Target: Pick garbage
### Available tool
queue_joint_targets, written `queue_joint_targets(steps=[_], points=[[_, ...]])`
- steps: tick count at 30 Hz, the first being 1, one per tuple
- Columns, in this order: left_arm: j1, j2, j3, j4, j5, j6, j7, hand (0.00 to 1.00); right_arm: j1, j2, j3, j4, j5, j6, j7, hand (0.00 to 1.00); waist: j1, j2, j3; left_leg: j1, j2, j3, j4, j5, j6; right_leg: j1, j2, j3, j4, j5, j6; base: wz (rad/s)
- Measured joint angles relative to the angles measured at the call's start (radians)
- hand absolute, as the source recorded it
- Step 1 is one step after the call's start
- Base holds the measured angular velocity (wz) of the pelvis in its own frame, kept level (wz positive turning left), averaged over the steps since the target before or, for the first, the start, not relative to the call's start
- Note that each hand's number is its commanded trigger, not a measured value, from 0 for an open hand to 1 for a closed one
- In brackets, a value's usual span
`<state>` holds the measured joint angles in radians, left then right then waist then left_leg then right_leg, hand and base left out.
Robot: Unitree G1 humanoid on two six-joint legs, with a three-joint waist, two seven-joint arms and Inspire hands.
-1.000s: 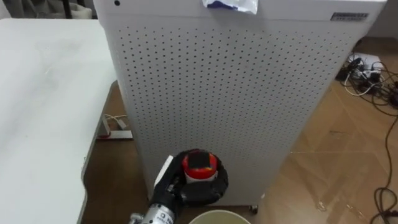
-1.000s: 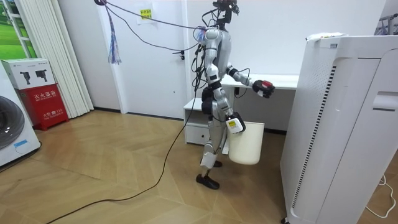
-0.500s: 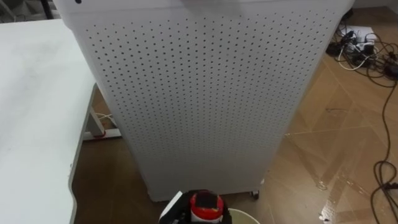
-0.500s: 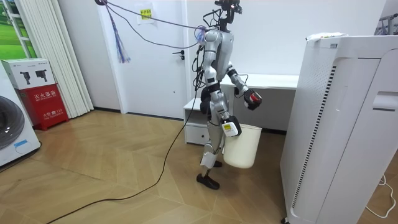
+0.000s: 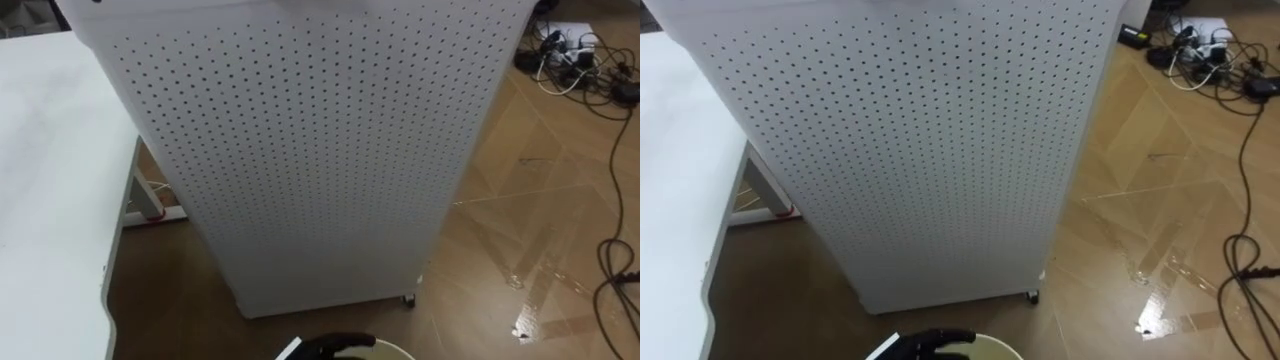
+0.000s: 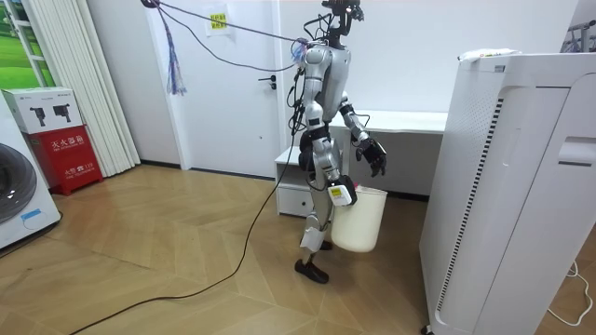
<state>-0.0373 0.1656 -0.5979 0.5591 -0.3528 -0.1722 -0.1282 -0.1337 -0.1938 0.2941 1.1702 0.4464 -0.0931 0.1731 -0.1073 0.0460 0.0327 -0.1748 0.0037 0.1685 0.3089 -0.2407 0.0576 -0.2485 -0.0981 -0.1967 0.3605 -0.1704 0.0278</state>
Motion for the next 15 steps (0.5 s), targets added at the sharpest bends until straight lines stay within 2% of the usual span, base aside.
queue_joint_targets(steps=[6,15], points=[[0.000,0.003,0.004,0.011,0.014,0.000,-0.008,0.00,-0.003,-0.007,-0.023,0.004,-0.016,-0.017,-0.017,1.00,-0.001,-0.003,0.0001,-0.004,0.001,0.012,0.003,0.000,0.001,-0.006,-0.002,-0.001,0.002,0.000,0.000,-0.04],[0.003,0.005,0.029,0.012,0.105,0.000,-0.002,0.00,0.009,0.001,-0.022,-0.006,-0.014,-0.016,-0.020,1.00,0.005,-0.002,-0.0003,-0.005,0.003,0.018,0.001,0.000,0.001,-0.012,0.000,0.001,0.002,0.001,-0.002,-0.01]])
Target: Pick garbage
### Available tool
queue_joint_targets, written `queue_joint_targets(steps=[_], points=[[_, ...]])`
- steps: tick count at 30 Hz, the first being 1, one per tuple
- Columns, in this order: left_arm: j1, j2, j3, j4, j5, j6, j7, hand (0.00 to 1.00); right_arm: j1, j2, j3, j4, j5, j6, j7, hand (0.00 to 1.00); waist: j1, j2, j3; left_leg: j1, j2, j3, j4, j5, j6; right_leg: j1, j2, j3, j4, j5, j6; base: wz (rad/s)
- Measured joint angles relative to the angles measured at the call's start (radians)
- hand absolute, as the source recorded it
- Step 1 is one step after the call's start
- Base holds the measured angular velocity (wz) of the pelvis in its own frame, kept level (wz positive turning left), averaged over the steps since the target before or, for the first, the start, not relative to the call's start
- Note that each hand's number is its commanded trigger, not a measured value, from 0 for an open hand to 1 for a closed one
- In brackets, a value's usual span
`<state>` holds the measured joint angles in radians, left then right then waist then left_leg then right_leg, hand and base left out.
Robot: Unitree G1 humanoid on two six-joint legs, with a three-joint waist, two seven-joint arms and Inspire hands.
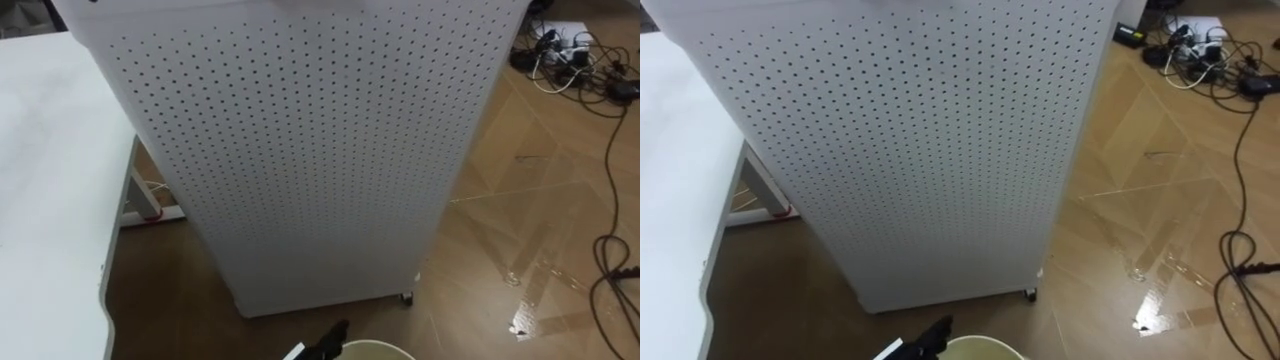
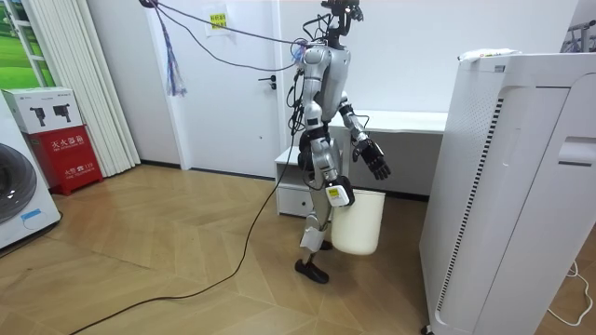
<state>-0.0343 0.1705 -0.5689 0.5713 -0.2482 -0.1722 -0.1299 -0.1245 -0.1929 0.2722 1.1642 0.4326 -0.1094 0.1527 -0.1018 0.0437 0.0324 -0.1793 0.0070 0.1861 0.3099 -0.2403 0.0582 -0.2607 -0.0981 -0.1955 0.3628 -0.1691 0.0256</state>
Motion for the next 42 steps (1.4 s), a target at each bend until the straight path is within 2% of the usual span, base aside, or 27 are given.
queue_joint_targets(steps=[5,8,10,11,14,16,18,21,22,23,24,25,26,27,28,29,31,33,34,36,39,42], points=[[0.005,0.005,0.021,0.003,0.026,0.000,0.019,0.00,0.006,0.000,0.000,-0.001,0.002,0.000,0.000,1.00,-0.001,-0.002,-0.0022,0.020,0.000,-0.001,-0.005,0.000,0.000,0.020,0.000,-0.005,-0.003,0.000,0.000,0.00],[0.012,0.010,0.027,0.002,0.027,-0.001,0.020,0.00,0.014,0.000,-0.002,-0.002,0.002,0.000,0.003,1.00,-0.001,-0.012,-0.0022,0.047,0.000,0.000,-0.008,0.000,0.000,0.046,-0.002,-0.012,-0.003,-0.005,-0.002,0.00],[0.026,0.013,0.059,-0.001,0.067,-0.002,0.021,0.00,0.024,0.001,-0.002,-0.012,-0.003,0.000,0.004,1.00,0.000,-0.025,-0.0100,0.053,0.003,0.000,-0.003,-0.001,-0.002,0.053,-0.005,-0.031,-0.001,-0.009,-0.007,0.00],[0.029,0.011,0.067,-0.001,0.086,-0.002,0.023,0.00,0.025,0.002,-0.002,-0.012,-0.004,0.000,0.004,1.00,0.000,-0.029,-0.0113,0.052,0.005,0.000,0.001,-0.002,-0.003,0.053,-0.005,-0.035,0.001,-0.009,-0.009,0.00],[0.036,0.007,0.095,-0.001,0.134,-0.001,0.032,0.00,0.030,0.001,0.002,-0.011,0.001,0.000,0.011,1.00,0.020,-0.038,-0.0102,0.036,0.025,0.006,0.069,-0.027,-0.017,0.050,-0.001,-0.054,0.032,-0.024,-0.024,-0.09],[0.036,0.007,0.118,-0.002,0.133,-0.001,0.040,0.00,0.033,0.005,0.010,-0.011,0.002,0.000,0.012,1.00,0.031,-0.040,-0.0098,0.016,0.050,0.006,0.154,-0.056,-0.033,0.048,0.009,-0.056,0.070,-0.063,-0.041,0.02],[0.036,0.005,0.135,-0.002,0.136,-0.001,0.040,0.00,0.036,0.005,0.012,-0.008,0.001,-0.001,0.017,1.00,0.032,-0.040,-0.0097,0.000,0.066,0.005,0.219,-0.058,-0.035,0.053,0.011,-0.050,0.090,-0.087,-0.039,0.11],[0.041,-0.003,0.186,-0.029,0.143,-0.001,0.060,0.00,0.043,0.001,0.010,-0.006,-0.002,-0.003,0.036,1.00,0.052,-0.040,-0.0101,-0.021,0.083,0.002,0.297,-0.050,-0.048,0.060,0.024,-0.046,0.110,-0.100,-0.058,-0.04],[0.053,-0.001,0.206,-0.063,0.158,-0.004,0.077,0.00,0.045,0.001,0.010,-0.006,-0.004,-0.004,0.037,1.00,0.057,-0.041,-0.0098,-0.035,0.088,-0.001,0.316,-0.043,-0.055,0.067,0.031,-0.040,0.111,-0.097,-0.072,-0.12],[0.058,-0.002,0.218,-0.077,0.166,-0.009,0.085,0.00,0.046,0.002,0.010,-0.006,-0.005,-0.004,0.038,1.00,0.059,-0.044,-0.0085,-0.043,0.088,-0.003,0.324,-0.036,-0.060,0.067,0.031,-0.038,0.113,-0.095,-0.080,0.05],[0.062,-0.002,0.226,-0.100,0.175,-0.022,0.105,0.00,0.047,0.001,0.006,-0.006,0.001,-0.005,0.038,1.00,0.058,-0.055,-0.0035,-0.066,0.079,-0.016,0.324,-0.030,-0.071,0.067,0.031,-0.025,0.116,-0.098,-0.089,0.35],[0.059,-0.004,0.227,-0.116,0.175,-0.033,0.115,0.00,0.054,0.000,-0.006,-0.006,0.010,-0.005,0.031,1.00,0.058,-0.058,-0.0022,-0.098,0.063,-0.032,0.288,-0.029,-0.069,0.067,0.029,-0.004,0.119,-0.103,-0.090,0.39],[0.059,-0.005,0.227,-0.124,0.177,-0.041,0.123,0.00,0.060,-0.002,-0.014,-0.006,0.012,-0.005,0.028,1.00,0.061,-0.063,-0.0028,-0.114,0.050,-0.034,0.262,-0.027,-0.071,0.067,0.027,0.009,0.120,-0.105,-0.088,0.18],[0.064,-0.005,0.232,-0.140,0.197,-0.048,0.141,0.00,0.070,-0.003,-0.032,-0.003,0.012,-0.006,0.020,1.00,0.083,-0.069,-0.0061,-0.131,0.033,-0.037,0.190,-0.001,-0.075,0.069,0.026,0.031,0.121,-0.108,-0.084,-0.24],[0.073,-0.004,0.245,-0.162,0.225,-0.058,0.172,0.00,0.073,-0.006,-0.032,0.002,0.011,-0.006,0.015,1.00,0.100,-0.066,-0.0091,-0.137,0.032,-0.042,0.112,0.050,-0.070,0.073,0.026,0.031,0.123,-0.108,-0.078,-0.39],[0.076,-0.005,0.255,-0.171,0.240,-0.065,0.189,0.00,0.074,-0.005,-0.032,0.002,0.010,-0.006,0.011,1.00,0.109,-0.066,-0.0098,-0.140,0.032,-0.051,0.098,0.082,-0.067,0.076,0.027,0.031,0.125,-0.110,-0.076,-0.35],[0.078,-0.003,0.276,-0.203,0.311,-0.084,0.259,0.00,0.086,0.000,-0.031,-0.001,0.009,-0.009,-0.002,1.00,0.107,-0.062,-0.0247,-0.114,0.028,-0.059,0.083,0.144,-0.041,0.105,0.028,0.014,0.112,-0.122,-0.057,-0.06],[0.080,0.005,0.288,-0.258,0.368,-0.098,0.301,0.00,0.093,0.001,-0.031,-0.001,0.008,-0.009,-0.007,1.00,0.106,-0.085,-0.0257,-0.089,0.011,-0.059,0.063,0.144,-0.033,0.130,0.016,0.011,0.090,-0.129,-0.046,0.10],[0.080,0.005,0.297,-0.285,0.394,-0.120,0.327,0.00,0.095,0.000,-0.031,-0.001,0.008,-0.012,-0.009,1.00,0.108,-0.095,-0.0285,-0.078,0.003,-0.060,0.054,0.149,-0.023,0.146,0.010,0.004,0.067,-0.127,-0.039,0.08],[0.081,0.005,0.302,-0.318,0.407,-0.146,0.361,0.00,0.104,-0.001,-0.031,-0.004,0.009,-0.024,-0.011,1.00,0.113,-0.100,-0.0310,-0.066,-0.001,-0.058,0.050,0.138,-0.015,0.172,0.011,-0.004,0.032,-0.119,-0.030,0.02],[0.081,0.006,0.305,-0.363,0.418,-0.158,0.420,0.00,0.108,-0.007,-0.031,-0.010,0.009,-0.025,-0.020,1.00,0.113,-0.092,-0.0280,-0.055,-0.006,-0.057,0.050,0.115,-0.011,0.204,0.013,-0.007,-0.015,-0.112,-0.019,0.00],[0.080,0.009,0.311,-0.369,0.419,-0.180,0.467,0.00,0.115,-0.006,-0.029,-0.044,0.008,-0.027,-0.030,1.00,0.116,-0.079,-0.0240,-0.049,-0.007,-0.053,0.050,0.098,-0.011,0.212,0.010,-0.008,-0.023,-0.111,-0.017,-0.06]])
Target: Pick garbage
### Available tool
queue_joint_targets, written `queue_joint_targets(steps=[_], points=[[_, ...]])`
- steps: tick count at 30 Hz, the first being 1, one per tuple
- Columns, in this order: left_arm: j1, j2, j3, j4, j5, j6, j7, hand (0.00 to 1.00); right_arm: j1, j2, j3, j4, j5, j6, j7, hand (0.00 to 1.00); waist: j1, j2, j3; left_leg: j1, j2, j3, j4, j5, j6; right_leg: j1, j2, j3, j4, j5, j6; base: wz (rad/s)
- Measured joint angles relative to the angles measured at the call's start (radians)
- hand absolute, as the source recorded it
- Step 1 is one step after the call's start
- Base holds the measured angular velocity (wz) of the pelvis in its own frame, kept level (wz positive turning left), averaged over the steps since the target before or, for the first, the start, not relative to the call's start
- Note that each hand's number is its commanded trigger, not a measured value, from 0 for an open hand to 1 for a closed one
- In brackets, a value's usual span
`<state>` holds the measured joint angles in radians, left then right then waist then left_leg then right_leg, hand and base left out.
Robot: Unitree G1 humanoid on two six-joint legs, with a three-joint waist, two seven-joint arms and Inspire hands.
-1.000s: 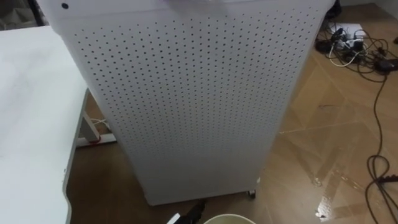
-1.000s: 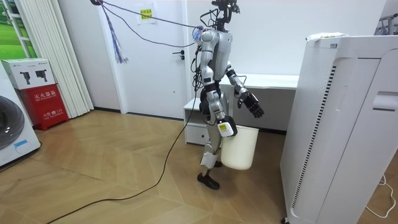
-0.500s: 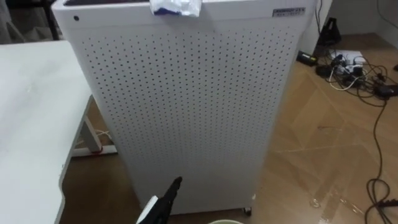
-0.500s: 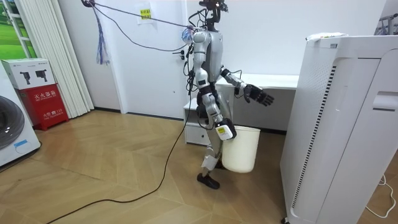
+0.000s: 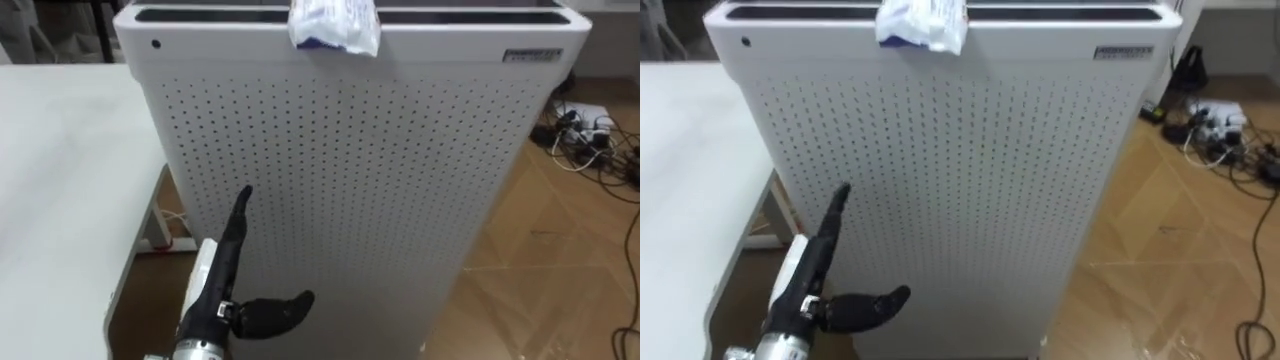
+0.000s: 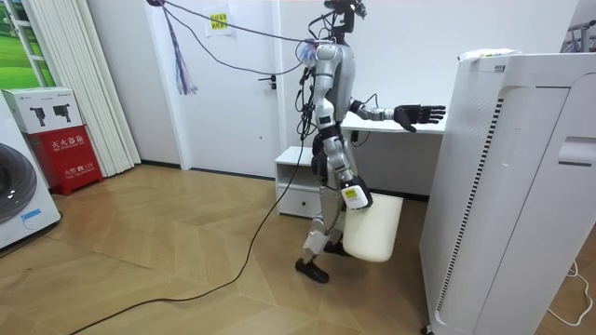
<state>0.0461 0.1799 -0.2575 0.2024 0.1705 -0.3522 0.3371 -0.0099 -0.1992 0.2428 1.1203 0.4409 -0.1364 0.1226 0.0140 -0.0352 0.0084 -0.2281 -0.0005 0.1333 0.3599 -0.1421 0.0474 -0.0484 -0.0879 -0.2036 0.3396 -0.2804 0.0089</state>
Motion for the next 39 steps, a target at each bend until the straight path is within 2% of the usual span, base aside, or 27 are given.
queue_joint_targets(steps=[3,6,7,11,12,14,15,16,18,19,20,23,25,29,32,37,39], points=[[0.000,-0.001,0.005,0.000,0.030,-0.003,0.030,0.00,-0.003,0.002,0.001,0.000,0.001,-0.007,0.001,1.00,0.006,0.010,0.0060,-0.002,-0.003,-0.001,0.001,-0.010,-0.001,-0.003,-0.011,-0.002,0.009,-0.004,0.005,0.00],[0.000,-0.001,0.007,0.000,0.041,-0.008,0.057,0.00,-0.003,0.005,0.001,0.000,0.003,-0.007,-0.002,1.00,0.007,0.009,0.0069,-0.001,-0.016,-0.002,0.004,-0.020,0.003,-0.006,-0.029,-0.016,0.048,-0.021,0.016,0.08],[0.000,-0.002,0.007,0.000,0.045,-0.008,0.065,0.00,-0.003,0.005,0.002,0.001,0.003,-0.006,-0.006,1.00,0.007,0.008,0.0091,0.003,-0.027,-0.001,0.012,-0.028,0.008,-0.012,-0.039,-0.017,0.083,-0.027,0.021,0.11],[-0.004,-0.008,0.019,-0.002,0.112,-0.009,0.088,0.00,0.004,0.004,0.007,0.017,-0.006,-0.005,-0.014,1.00,0.011,0.002,0.0122,0.022,-0.033,-0.006,0.045,-0.073,0.029,-0.058,-0.081,-0.034,0.271,-0.033,0.027,0.09],[-0.005,-0.006,0.027,-0.016,0.135,-0.009,0.095,0.00,0.007,0.003,0.007,0.014,-0.007,-0.005,-0.017,1.00,0.012,0.002,0.0131,0.022,-0.036,-0.007,0.068,-0.090,0.037,-0.076,-0.090,-0.032,0.328,-0.026,0.034,0.09],[-0.011,-0.001,0.032,-0.034,0.160,-0.016,0.116,0.00,0.009,0.002,0.007,0.015,-0.003,-0.005,-0.028,1.00,0.013,0.004,0.0127,0.030,-0.043,-0.014,0.096,-0.113,0.047,-0.086,-0.096,-0.016,0.380,-0.014,0.044,0.14],[-0.025,-0.002,0.034,-0.036,0.189,-0.018,0.136,0.00,0.015,0.000,0.007,0.021,0.000,-0.006,-0.032,1.00,-0.001,0.012,0.0158,0.041,-0.047,-0.036,0.105,-0.122,0.054,-0.089,-0.095,-0.013,0.395,-0.009,0.053,0.24],[-0.040,-0.001,0.035,-0.045,0.196,-0.019,0.162,0.00,0.013,-0.001,0.007,0.023,0.004,-0.006,-0.032,1.00,-0.003,0.022,0.0209,0.048,-0.046,-0.050,0.105,-0.126,0.057,-0.095,-0.085,0.006,0.353,-0.034,0.061,0.26],[-0.038,-0.002,0.034,-0.062,0.197,-0.025,0.203,0.00,0.012,0.001,0.007,0.024,0.022,-0.016,-0.033,1.00,-0.005,0.030,0.0260,0.046,-0.048,-0.056,0.102,-0.127,0.061,-0.127,-0.079,0.014,0.241,-0.034,0.057,0.25],[-0.038,0.001,0.042,-0.073,0.198,-0.026,0.218,0.00,0.012,0.007,0.007,0.030,0.025,-0.016,-0.035,1.00,-0.002,0.019,0.0245,0.046,-0.059,-0.057,0.103,-0.128,0.062,-0.143,-0.079,0.021,0.146,0.033,0.056,0.43],[-0.038,-0.002,0.050,-0.083,0.207,-0.027,0.233,0.00,0.013,0.007,0.006,0.041,0.025,-0.016,-0.035,1.00,-0.008,0.026,0.0195,0.047,-0.060,-0.080,0.100,-0.130,0.060,-0.141,-0.069,0.025,0.131,0.049,0.061,0.33],[-0.042,0.005,0.084,-0.154,0.254,-0.031,0.268,0.00,0.009,0.007,0.006,0.043,0.020,-0.016,-0.024,1.00,0.000,0.025,0.0173,0.057,-0.054,-0.093,0.076,-0.124,0.050,-0.112,-0.051,0.020,0.088,0.060,0.059,0.10],[-0.043,0.014,0.096,-0.214,0.279,-0.043,0.304,0.00,0.014,0.007,0.013,0.044,0.021,-0.016,-0.010,1.00,0.003,0.021,0.0153,0.105,-0.046,-0.094,0.038,-0.122,0.045,-0.058,-0.038,0.014,0.041,0.068,0.055,-0.02],[-0.047,0.014,0.095,-0.273,0.330,-0.062,0.332,0.00,0.013,0.006,0.016,0.044,0.016,-0.015,-0.012,1.00,0.000,0.007,0.0066,0.156,-0.044,-0.094,-0.001,-0.118,0.038,-0.012,-0.029,0.014,0.003,0.069,0.055,-0.03],[-0.051,0.014,0.094,-0.306,0.355,-0.062,0.344,0.00,0.014,0.007,0.020,0.044,-0.019,-0.015,0.003,1.00,-0.007,-0.003,0.0033,0.172,-0.038,-0.097,-0.016,-0.119,0.035,0.013,-0.017,0.014,-0.034,0.076,0.054,-0.01],[-0.058,0.025,0.094,-0.366,0.385,-0.062,0.376,0.00,0.015,0.007,0.020,0.044,-0.046,-0.015,0.014,1.00,-0.012,-0.003,0.0031,0.174,-0.026,-0.096,-0.031,-0.117,0.032,0.038,0.002,0.013,-0.104,0.108,0.051,-0.01],[-0.063,0.028,0.090,-0.387,0.393,-0.062,0.383,0.00,0.015,0.007,0.020,0.043,-0.055,-0.015,0.015,1.00,-0.012,-0.002,0.0035,0.177,-0.026,-0.096,-0.032,-0.117,0.032,0.042,0.002,0.015,-0.108,0.109,0.051,0.00]])
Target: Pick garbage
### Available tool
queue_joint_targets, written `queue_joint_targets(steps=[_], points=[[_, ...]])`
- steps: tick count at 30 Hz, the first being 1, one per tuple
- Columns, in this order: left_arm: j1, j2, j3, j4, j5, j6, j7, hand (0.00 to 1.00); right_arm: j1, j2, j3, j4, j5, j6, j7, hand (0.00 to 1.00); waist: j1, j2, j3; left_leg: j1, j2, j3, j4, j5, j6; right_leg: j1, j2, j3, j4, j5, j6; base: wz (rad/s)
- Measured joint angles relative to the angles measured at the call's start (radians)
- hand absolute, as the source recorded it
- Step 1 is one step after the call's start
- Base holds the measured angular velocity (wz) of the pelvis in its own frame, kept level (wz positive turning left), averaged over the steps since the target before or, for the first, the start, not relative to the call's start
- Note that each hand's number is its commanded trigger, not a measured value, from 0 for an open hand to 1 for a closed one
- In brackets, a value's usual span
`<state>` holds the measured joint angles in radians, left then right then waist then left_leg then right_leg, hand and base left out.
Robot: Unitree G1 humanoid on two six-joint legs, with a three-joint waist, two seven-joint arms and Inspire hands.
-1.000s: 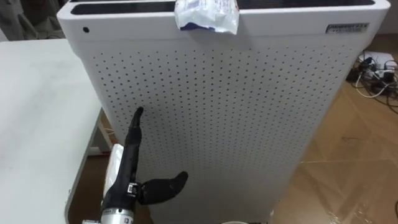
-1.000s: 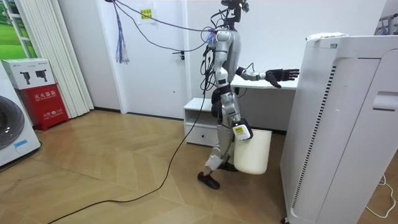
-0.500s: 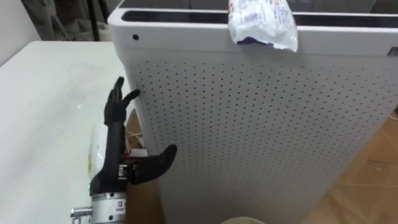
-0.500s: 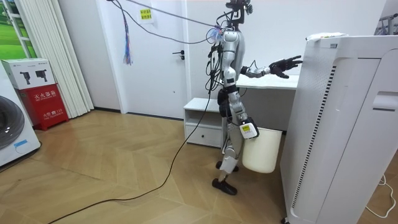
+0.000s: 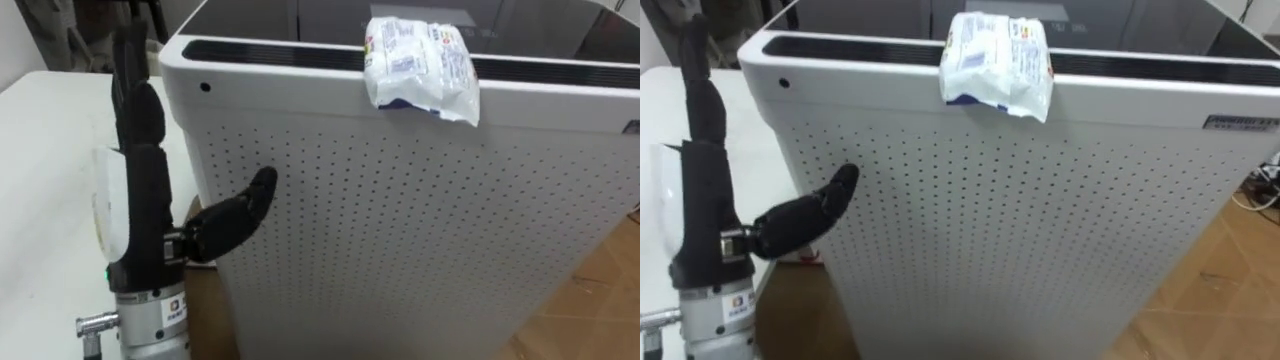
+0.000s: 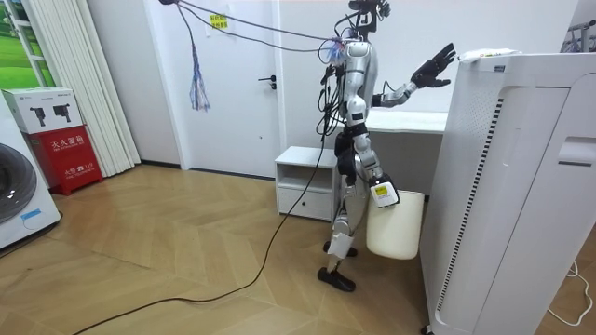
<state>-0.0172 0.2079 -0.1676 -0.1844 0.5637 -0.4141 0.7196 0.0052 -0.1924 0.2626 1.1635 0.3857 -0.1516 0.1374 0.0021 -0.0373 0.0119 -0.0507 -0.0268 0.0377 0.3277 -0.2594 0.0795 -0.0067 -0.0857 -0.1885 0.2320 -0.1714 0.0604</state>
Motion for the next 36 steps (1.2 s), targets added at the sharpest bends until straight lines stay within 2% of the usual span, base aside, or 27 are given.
queue_joint_targets(steps=[6,11,18,22,26,28,31,36], points=[[-0.048,0.009,-0.025,-0.009,0.044,0.000,0.011,0.00,-0.002,0.000,-0.001,0.000,-0.007,0.001,0.009,1.00,-0.006,0.013,0.0022,0.032,-0.001,0.005,-0.026,0.000,-0.001,0.028,0.001,0.002,-0.013,0.004,0.002,-0.02],[-0.048,0.016,-0.045,-0.027,0.084,0.000,-0.012,0.00,-0.003,0.000,-0.001,0.000,-0.015,0.001,0.040,1.00,-0.026,0.020,0.0026,0.052,0.000,0.015,-0.044,0.004,-0.005,0.034,0.004,0.018,-0.016,0.004,0.002,-0.08],[-0.048,0.023,-0.108,-0.031,0.101,0.000,-0.034,0.00,-0.003,0.000,-0.002,0.001,-0.038,0.001,0.040,1.00,-0.049,0.030,0.0003,0.064,0.002,0.019,-0.059,0.006,-0.007,0.043,0.007,0.025,-0.036,0.005,0.001,-0.02],[-0.048,0.041,-0.112,-0.031,0.106,0.000,-0.036,0.00,-0.003,0.000,-0.002,0.001,-0.041,0.000,0.041,1.00,-0.053,0.032,0.0011,0.067,0.007,0.034,-0.063,0.006,-0.007,0.044,0.012,0.034,-0.047,0.007,-0.001,-0.08],[-0.050,0.042,-0.118,-0.031,0.108,0.000,-0.035,0.00,-0.004,0.000,-0.002,0.001,-0.037,0.000,0.036,1.00,-0.056,0.040,0.0042,0.081,0.010,0.042,-0.076,0.008,-0.010,0.048,0.016,0.049,-0.048,0.009,-0.003,-0.08],[-0.059,0.042,-0.129,-0.031,0.109,-0.001,-0.033,0.00,-0.005,-0.001,-0.002,0.002,-0.037,0.000,0.026,1.00,-0.058,0.050,0.0100,0.088,0.010,0.042,-0.080,0.009,-0.012,0.052,0.017,0.049,-0.048,0.009,-0.004,0.00],[-0.062,0.043,-0.132,-0.031,0.119,-0.005,-0.033,0.00,-0.005,0.000,-0.002,0.005,-0.038,0.000,0.025,1.00,-0.062,0.057,0.0083,0.100,0.011,0.044,-0.091,0.011,-0.016,0.058,0.019,0.049,-0.048,0.009,-0.004,-0.01],[-0.082,0.049,-0.132,-0.031,0.150,-0.012,-0.032,0.00,-0.005,-0.001,-0.004,0.005,-0.039,0.000,0.024,1.00,-0.064,0.057,0.0083,0.101,0.014,0.044,-0.092,0.013,-0.018,0.058,0.021,0.049,-0.048,0.010,-0.005,0.00]])
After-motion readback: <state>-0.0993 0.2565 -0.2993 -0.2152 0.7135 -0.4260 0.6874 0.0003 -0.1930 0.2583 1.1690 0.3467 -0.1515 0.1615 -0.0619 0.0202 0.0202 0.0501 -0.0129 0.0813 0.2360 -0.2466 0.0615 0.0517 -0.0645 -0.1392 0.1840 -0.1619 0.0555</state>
